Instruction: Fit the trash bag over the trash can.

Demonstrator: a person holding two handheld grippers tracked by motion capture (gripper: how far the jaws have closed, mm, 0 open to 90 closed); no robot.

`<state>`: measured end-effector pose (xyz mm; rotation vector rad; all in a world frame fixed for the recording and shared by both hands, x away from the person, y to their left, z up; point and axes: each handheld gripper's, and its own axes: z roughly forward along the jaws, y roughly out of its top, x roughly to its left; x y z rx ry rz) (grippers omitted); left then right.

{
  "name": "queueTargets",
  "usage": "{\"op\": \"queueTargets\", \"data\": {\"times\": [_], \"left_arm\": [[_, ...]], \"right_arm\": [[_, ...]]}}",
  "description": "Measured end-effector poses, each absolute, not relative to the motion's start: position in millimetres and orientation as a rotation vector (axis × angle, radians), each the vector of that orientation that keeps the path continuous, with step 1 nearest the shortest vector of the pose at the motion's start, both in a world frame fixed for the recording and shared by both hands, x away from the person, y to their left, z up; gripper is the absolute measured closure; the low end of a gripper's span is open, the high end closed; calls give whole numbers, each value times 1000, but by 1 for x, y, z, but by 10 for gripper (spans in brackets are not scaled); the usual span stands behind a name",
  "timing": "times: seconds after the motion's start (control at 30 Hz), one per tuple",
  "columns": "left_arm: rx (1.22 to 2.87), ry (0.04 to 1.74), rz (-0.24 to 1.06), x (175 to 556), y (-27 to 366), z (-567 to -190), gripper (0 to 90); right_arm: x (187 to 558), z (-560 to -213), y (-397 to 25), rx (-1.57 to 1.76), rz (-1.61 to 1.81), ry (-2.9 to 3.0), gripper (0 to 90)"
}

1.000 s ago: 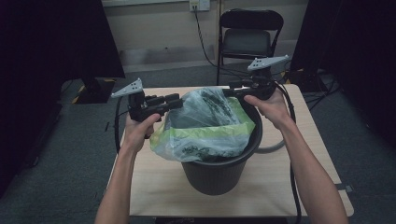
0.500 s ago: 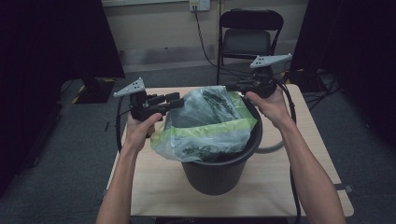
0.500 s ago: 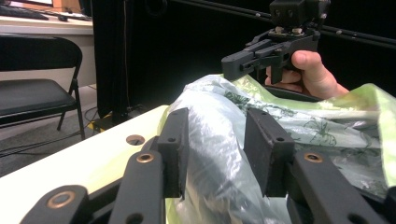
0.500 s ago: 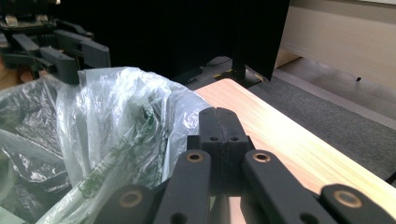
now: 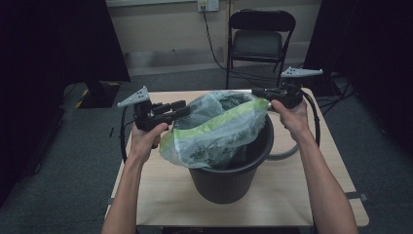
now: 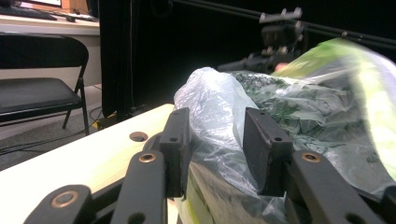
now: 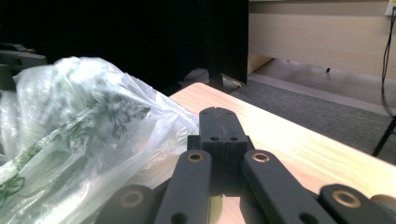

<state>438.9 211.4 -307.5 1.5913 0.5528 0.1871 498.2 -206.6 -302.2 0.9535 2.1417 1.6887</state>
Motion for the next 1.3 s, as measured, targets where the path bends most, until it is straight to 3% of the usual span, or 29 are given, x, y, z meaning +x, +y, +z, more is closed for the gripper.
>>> {"op": "queueTargets", "data": {"times": [0.43,0.73,0.93,1.03,1.07,1.3], "left_arm": [[1547,546,164,423,226,-312,641],[1533,500,142,422,235,-301,609],[1616,491,152,437,210,-292,577],[1640,505,164,441,206,-295,770],[1638,505,163,441,208,-296,900],[1613,518,158,432,223,-298,900]], "right_arm": [[498,-362,-206,1040,1696,2175,900],[498,-328,-203,963,1727,2119,900],[498,-309,-198,922,1739,2097,900],[497,-304,-196,905,1745,2090,900],[496,-302,-197,898,1754,2079,900],[493,-302,-204,908,1747,2063,900]]}}
